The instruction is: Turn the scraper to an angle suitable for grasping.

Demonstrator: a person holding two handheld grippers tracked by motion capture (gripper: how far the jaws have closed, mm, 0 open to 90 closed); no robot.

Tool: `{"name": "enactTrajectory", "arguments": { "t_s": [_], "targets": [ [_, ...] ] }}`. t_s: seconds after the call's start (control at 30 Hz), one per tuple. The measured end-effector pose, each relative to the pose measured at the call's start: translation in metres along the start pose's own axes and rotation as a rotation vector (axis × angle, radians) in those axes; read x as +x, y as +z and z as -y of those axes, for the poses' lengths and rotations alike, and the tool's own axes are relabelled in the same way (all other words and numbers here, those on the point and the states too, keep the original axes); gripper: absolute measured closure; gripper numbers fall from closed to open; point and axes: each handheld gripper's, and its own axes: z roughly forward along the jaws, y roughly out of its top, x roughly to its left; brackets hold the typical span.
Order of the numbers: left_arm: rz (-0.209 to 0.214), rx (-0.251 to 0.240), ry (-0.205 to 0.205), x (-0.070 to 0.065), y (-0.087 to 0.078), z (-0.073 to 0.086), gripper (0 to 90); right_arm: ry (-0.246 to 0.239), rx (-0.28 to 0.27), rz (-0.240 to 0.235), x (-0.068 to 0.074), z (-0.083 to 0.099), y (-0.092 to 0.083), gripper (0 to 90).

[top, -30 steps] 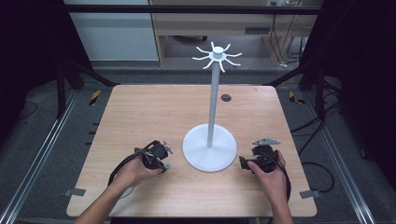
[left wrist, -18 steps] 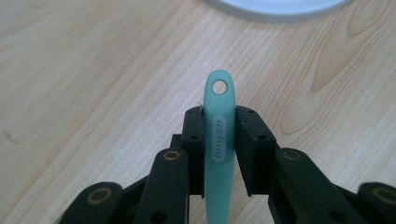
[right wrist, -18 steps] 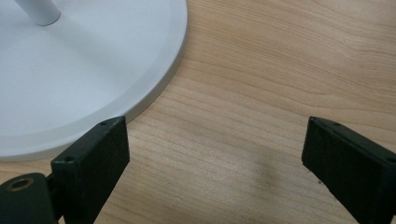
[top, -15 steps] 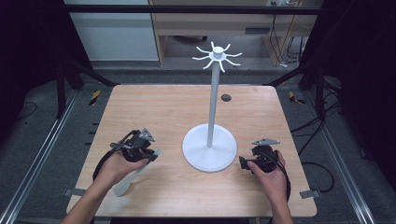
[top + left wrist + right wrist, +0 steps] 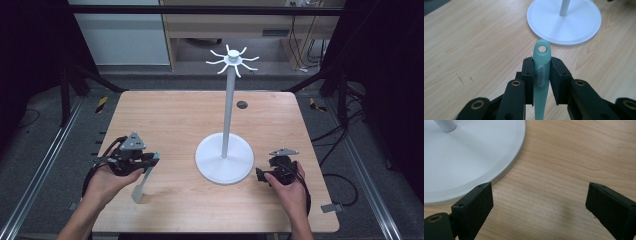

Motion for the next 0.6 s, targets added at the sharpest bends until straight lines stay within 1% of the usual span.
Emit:
{"name": "enactTrajectory", "arguments": {
  "t_s": [0.03, 0.07, 0.17, 0.2, 0.33, 0.47, 0.57, 0.6],
  "targets": [
    [-0.006, -0.023, -0.005, 0.000, -0.005, -0.001, 74.2, 0.000, 0.000, 0.000, 0.000, 0.000, 0.000, 7.9],
    [-0.006, -0.023, -0.005, 0.000, -0.005, -0.001, 74.2, 0.000, 0.000, 0.000, 0.000, 0.000, 0.000, 7.9],
    [-0.018, -0.077, -0.020, 0.001, -0.015, -0.004, 74.2, -0.005, 0.000, -0.002, 0.000, 0.000, 0.000, 7.9],
    [-0.018, -0.077, -0.020, 0.001, -0.015, -0.004, 74.2, -0.006, 0.000, -0.002, 0.000, 0.000, 0.000, 7.9],
    [-0.043, -0.136, -0.031, 0.000, -0.024, -0.009, 74.2, -0.005, 0.001, -0.002, 0.000, 0.000, 0.000, 7.9],
    [-0.063, -0.196, -0.035, -0.004, -0.031, -0.015, 74.3, -0.006, 0.000, -0.001, 0.000, 0.000, 0.000, 7.9],
    [-0.072, -0.229, -0.032, -0.009, -0.033, -0.020, 74.3, 0.002, 0.000, 0.000, 0.000, 0.000, 0.000, 7.9],
    [-0.075, -0.241, -0.025, -0.012, -0.034, -0.024, 74.3, 0.003, -0.001, -0.001, 0.000, 0.000, 0.000, 7.9]
  ]
}}
